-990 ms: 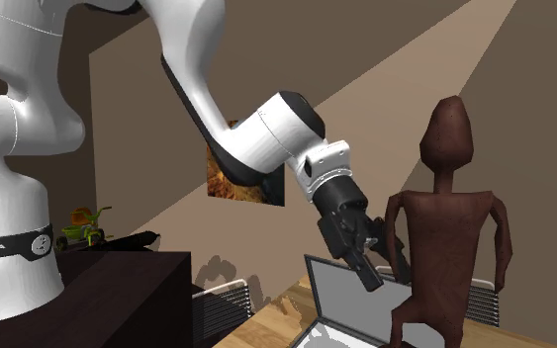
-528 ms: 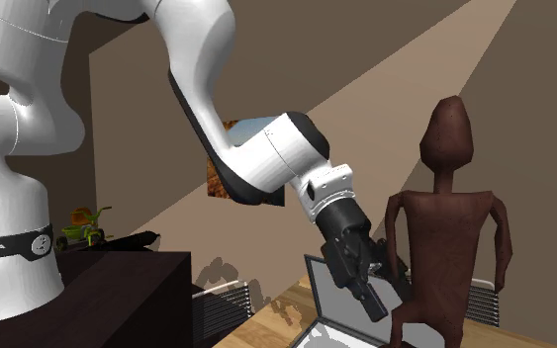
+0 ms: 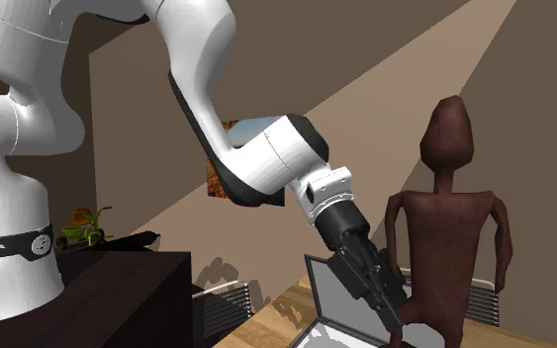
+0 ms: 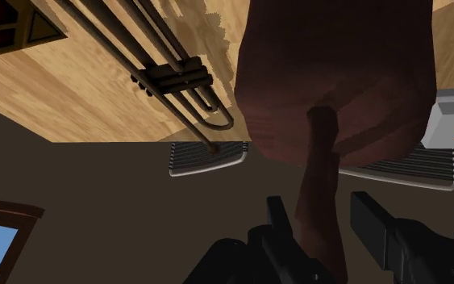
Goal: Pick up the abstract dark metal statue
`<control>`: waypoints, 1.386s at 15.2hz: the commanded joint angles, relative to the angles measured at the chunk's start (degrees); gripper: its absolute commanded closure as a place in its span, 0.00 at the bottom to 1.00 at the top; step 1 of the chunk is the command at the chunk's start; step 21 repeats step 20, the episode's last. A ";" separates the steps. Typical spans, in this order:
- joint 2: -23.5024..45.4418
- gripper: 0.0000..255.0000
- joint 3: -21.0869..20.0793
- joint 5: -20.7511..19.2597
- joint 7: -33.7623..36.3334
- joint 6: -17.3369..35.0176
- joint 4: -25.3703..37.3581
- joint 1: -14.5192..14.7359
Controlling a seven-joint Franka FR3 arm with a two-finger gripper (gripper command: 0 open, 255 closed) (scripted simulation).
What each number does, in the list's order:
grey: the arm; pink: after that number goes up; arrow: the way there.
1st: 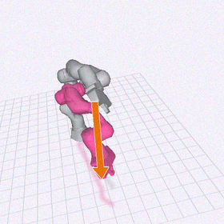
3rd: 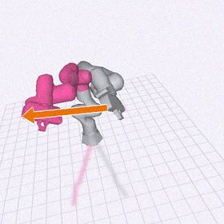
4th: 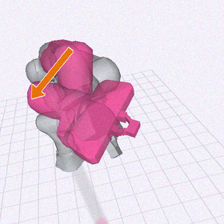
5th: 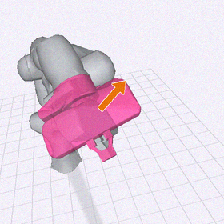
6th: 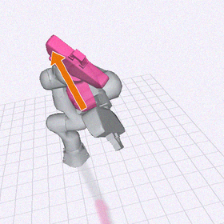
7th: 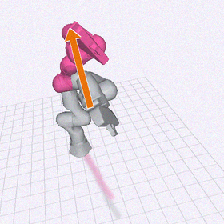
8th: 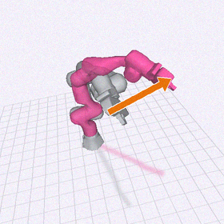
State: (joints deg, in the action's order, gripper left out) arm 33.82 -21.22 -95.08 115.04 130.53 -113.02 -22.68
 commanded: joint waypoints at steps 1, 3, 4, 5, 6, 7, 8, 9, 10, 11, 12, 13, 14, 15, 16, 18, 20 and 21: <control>0.05 1.00 0.06 0.00 0.03 0.00 -0.03 -0.04; 0.01 1.00 0.05 0.07 -0.11 0.02 0.02 -0.08; -0.66 1.00 -0.12 0.58 -0.63 0.08 -0.22 -0.24; -1.32 1.00 -0.29 1.09 -1.16 0.15 -0.46 -0.39; -1.96 1.00 -0.45 1.61 -1.72 0.20 -0.67 -0.54; -2.61 1.00 -0.61 2.14 -2.27 0.26 -0.88 -0.69; -3.26 1.00 -0.78 2.67 -2.82 0.32 -1.09 -0.84; -3.90 1.00 -0.94 3.21 -3.39 0.38 -1.28 -0.99; -4.54 1.00 -1.11 3.76 -3.96 0.43 -1.47 -1.14; -5.17 1.00 -1.27 4.31 -4.54 0.48 -1.64 -1.29; -5.80 1.00 -1.43 4.87 -5.12 0.53 -1.81 -1.45; -6.42 1.00 -1.59 5.43 -5.72 0.58 -1.96 -1.59; -7.04 1.00 -1.75 6.00 -6.32 0.62 -2.11 -1.74; -7.66 1.00 -1.91 6.57 -6.92 0.66 -2.25 -1.89; -8.27 1.00 -2.07 7.15 -7.53 0.70 -2.38 -2.04; -9.48 1.00 -2.39 8.32 -8.77 0.77 -2.61 -2.33; -9.57 1.00 -2.41 8.41 -8.87 0.78 -2.62 -2.35; -9.57 1.00 -2.41 8.41 -8.87 0.78 -2.62 -2.35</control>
